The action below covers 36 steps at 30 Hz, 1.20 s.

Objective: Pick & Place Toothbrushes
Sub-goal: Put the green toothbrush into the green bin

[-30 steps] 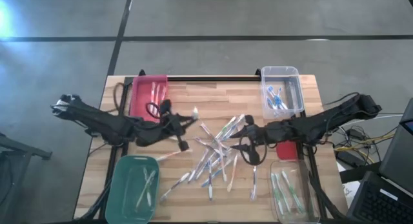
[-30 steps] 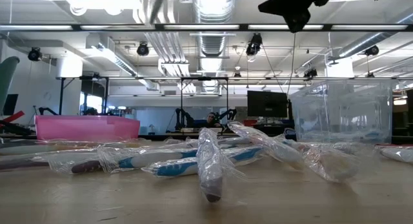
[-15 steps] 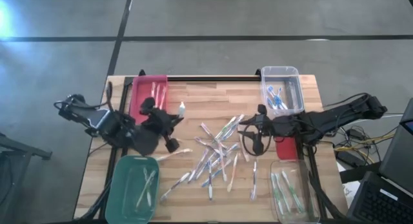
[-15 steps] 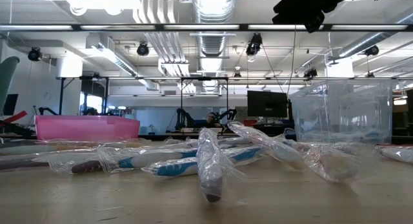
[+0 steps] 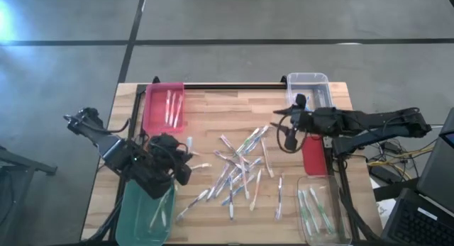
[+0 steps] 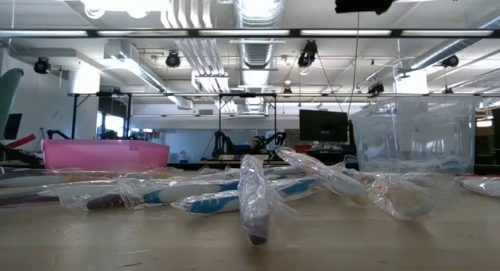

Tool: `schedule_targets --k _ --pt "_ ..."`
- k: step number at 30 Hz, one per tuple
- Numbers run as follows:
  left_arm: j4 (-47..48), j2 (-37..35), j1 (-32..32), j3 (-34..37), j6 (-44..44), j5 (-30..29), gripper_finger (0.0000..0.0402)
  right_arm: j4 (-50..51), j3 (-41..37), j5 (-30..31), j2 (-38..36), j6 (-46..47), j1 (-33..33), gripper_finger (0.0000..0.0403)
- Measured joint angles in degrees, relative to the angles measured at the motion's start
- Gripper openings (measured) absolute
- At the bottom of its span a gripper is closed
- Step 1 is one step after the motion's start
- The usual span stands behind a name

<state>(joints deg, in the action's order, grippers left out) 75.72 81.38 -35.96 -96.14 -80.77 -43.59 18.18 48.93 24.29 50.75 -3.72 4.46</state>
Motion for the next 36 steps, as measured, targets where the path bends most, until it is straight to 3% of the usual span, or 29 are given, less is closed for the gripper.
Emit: schedule_targets --k 5,9,19,27,36 --pt "4.00 0.09 -0.66 0.00 -14.70 7.56 0.0024 0.96 2.59 -0.04 0.00 -1.37 -3.38 0.0188" --pt "5.93 0.48 -1.38 0.21 -20.29 13.72 0.0024 9.25 4.53 -0.07 0.00 -0.29 -5.13 0.0180" --pt "6.72 4.83 -9.36 0.57 -29.31 14.92 0.0023 18.74 4.47 -0.13 0.26 9.23 -7.45 0.0177" --pt "7.51 8.88 -12.31 0.48 -37.68 26.91 0.0023 19.18 4.52 -0.15 0.32 10.69 -7.49 0.0194" --pt "13.31 8.50 -15.44 0.89 -45.75 29.38 0.0024 19.35 4.24 -0.13 0.37 10.62 -7.51 0.0190"
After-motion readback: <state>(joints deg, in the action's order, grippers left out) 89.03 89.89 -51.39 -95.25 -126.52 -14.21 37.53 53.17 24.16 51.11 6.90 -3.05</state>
